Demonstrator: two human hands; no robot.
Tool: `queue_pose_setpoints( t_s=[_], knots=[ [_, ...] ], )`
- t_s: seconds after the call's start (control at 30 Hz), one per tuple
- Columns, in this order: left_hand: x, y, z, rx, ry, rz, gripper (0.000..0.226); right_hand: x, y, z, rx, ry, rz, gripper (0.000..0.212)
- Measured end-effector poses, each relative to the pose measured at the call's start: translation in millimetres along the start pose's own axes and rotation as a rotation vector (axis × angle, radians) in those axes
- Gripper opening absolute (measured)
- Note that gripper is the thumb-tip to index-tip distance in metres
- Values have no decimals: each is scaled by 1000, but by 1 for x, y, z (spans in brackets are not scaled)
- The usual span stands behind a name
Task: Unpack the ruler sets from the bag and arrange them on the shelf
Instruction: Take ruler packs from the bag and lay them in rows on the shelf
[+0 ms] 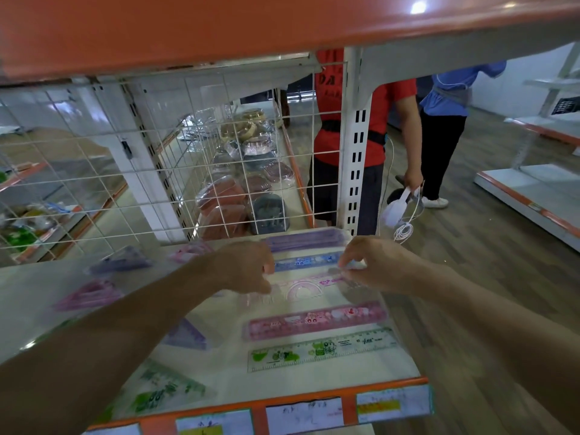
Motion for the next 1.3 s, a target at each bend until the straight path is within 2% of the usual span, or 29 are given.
queue_pose_setpoints(
  t_s=[0.1,0.37,0.67,1.03,1.13,1.3],
  knots=[
    [14,7,4,13,-57,41,45,5,-3,5,11,-64,8,18],
    [14,22,7,57,-18,-19,46,6,6,8,41,-53,81,21],
    [14,25,10,72,-23,59,50,6,-6,6,-21,-73,73,18],
    [17,32,11,131,-31,42,41,8,-8,5,0,-159,131,8],
    [14,24,8,128,-45,73,38,5,-8,3,30,-207,130,12],
    [-30,-7,-1,6,198,161,25,-20,-9,-13,71,-49,110,29]
  ],
)
Point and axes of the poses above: each hand's wrist, its own z-axis away from the middle knuckle, its own x-axis out of the palm, y = z × x, the point moved 6 cm from there along -z, towards the middle knuckle, and after that the axes turned 13 degrees about -y, right-handed, at the moved point
